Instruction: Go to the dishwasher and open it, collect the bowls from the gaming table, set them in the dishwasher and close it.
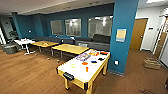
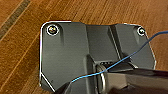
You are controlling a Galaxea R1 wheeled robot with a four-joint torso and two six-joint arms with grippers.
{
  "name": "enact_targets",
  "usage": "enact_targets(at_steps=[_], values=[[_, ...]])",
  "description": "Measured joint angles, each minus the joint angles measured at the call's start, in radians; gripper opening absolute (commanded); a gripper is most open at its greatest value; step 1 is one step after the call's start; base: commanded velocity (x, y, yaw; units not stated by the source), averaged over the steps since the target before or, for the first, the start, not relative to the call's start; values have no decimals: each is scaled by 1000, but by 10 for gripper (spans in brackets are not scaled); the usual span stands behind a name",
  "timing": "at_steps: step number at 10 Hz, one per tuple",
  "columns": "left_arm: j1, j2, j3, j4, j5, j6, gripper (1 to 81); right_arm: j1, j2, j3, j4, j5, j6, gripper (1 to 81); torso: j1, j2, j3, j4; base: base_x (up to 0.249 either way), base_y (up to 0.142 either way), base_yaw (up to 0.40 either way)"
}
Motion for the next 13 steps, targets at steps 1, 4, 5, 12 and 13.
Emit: enact_targets(at_steps=[1,4,5,12,13], values=[[0,0,0,0,0,0,811,1,0,0,0,1,0,811,0,0,0,0,191,122,0],[0,0,0,0,-1,0,811,0,0,0,0,1,0,811,0,0,0,0,173,135,0],[0,0,0,0,-1,0,811,0,0,0,0,1,0,811,0,0,0,0,172,135,0],[0,-2,0,0,-1,0,811,0,2,0,0,1,0,811,1,0,0,0,171,132,0],[0,-2,0,0,-1,0,811,-2,2,0,0,1,0,811,0,0,0,0,170,119,0]])
